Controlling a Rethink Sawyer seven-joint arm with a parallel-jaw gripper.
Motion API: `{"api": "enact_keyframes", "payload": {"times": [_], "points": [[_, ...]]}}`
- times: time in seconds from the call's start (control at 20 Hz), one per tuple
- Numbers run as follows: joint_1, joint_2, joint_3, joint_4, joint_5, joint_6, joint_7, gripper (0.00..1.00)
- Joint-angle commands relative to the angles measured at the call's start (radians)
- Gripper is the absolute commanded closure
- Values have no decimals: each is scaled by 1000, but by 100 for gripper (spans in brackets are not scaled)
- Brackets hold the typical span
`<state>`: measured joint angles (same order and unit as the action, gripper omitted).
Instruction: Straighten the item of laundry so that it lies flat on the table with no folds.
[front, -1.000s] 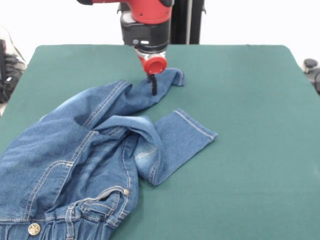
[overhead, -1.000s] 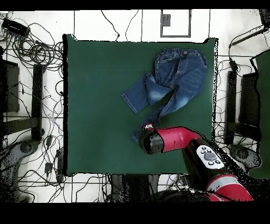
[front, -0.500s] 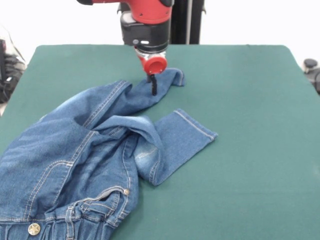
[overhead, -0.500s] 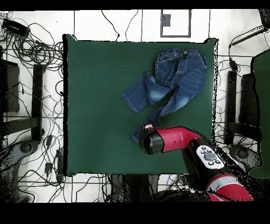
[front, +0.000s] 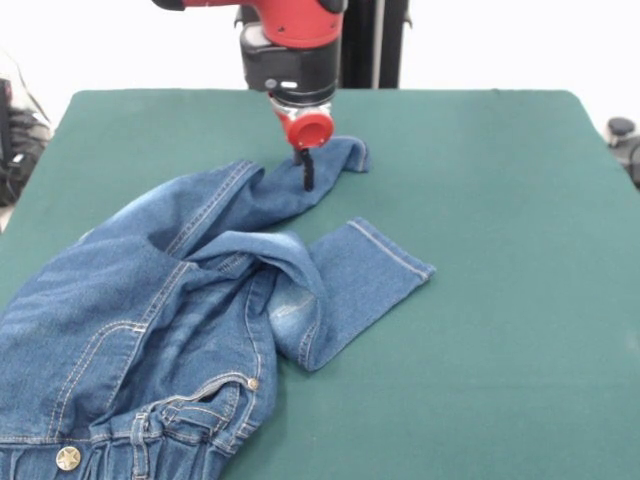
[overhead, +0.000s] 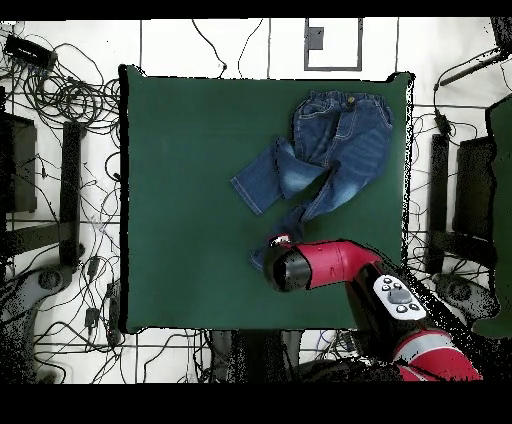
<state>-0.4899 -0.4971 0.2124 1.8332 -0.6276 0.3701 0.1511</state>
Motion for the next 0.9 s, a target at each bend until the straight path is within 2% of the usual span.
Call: {"api": "enact_keyframes", "payload": {"times": [0.05, 0.3, 0.4, 0.45, 0.65, 0.75, 0.9], "points": [[15, 47, 151, 18, 18, -39, 169, 0], [22, 50, 146, 19, 0, -41, 155, 0], [32, 52, 125, 14, 26, -30, 193, 0], [39, 50, 111, 13, 42, -25, 217, 100], [35, 47, 135, 12, 6, -20, 154, 100], [32, 69, 127, 1, 23, -31, 182, 100], [28, 67, 134, 0, 6, -27, 155, 100]]}}
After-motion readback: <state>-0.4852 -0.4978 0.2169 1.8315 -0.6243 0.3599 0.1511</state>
